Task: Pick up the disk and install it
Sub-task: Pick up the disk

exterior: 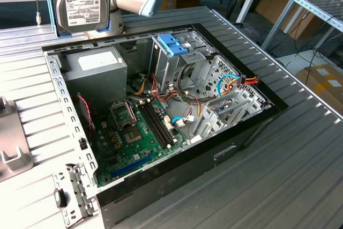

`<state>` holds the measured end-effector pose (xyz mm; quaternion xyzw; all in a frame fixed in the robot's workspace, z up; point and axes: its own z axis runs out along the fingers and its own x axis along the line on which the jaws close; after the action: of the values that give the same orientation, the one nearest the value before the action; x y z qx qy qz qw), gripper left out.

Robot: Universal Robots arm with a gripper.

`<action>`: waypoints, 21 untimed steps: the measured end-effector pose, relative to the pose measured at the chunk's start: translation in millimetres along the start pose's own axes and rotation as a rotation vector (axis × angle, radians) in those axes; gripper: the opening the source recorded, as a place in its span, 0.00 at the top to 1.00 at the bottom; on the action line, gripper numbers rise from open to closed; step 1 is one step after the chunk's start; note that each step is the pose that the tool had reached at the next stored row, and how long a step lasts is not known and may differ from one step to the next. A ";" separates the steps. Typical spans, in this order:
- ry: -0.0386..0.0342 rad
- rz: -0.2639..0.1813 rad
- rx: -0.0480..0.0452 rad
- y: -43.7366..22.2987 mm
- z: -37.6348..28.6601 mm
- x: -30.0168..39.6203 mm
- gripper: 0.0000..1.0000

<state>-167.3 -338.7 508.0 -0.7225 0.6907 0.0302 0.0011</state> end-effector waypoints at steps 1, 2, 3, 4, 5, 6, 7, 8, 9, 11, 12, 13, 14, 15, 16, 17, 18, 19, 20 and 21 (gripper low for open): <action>0.0000 0.000 0.0000 -0.8 0.0 0.1 0.63; 0.0000 0.000 0.0000 -1.6 -0.1 0.2 0.63; 0.0000 0.000 0.0000 -2.1 -0.1 0.3 0.63; 0.0000 0.000 0.0000 -3.1 -0.1 0.5 0.63; 0.0000 0.000 0.0000 -4.0 -0.2 0.6 0.63; 0.0000 0.000 0.0000 -4.5 -0.2 0.7 0.63; 0.0000 0.000 0.0000 -5.4 -0.2 0.8 0.63; 0.0001 0.000 -0.0001 -6.1 -0.3 1.0 0.63; 0.0000 0.000 0.0000 -6.6 -0.2 1.0 0.63; 0.0000 0.000 0.0000 -8.6 -0.3 1.4 0.63; 0.0000 0.000 -0.0001 -9.4 -0.4 1.5 0.63; 0.0001 0.000 -0.0001 -10.0 -0.4 1.6 0.63; 0.0000 0.000 0.0000 -10.8 -0.4 1.7 0.63; 0.0000 0.000 -0.0001 -11.4 -0.4 1.8 0.63; 0.0000 0.000 0.0000 -12.3 -0.4 1.9 0.63; 0.0000 0.000 0.0000 -12.9 -0.4 2.0 0.63; 0.0000 0.000 0.0000 -13.5 -0.4 2.1 0.63; 0.0000 0.000 -0.0001 -14.0 -0.5 2.2 0.63; 0.0000 0.000 -0.0001 -14.6 -0.5 2.3 0.63; 0.0000 0.000 0.0000 -15.2 -0.5 2.5 0.63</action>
<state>-152.0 -340.4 507.8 -0.7225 0.6907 0.0302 0.0011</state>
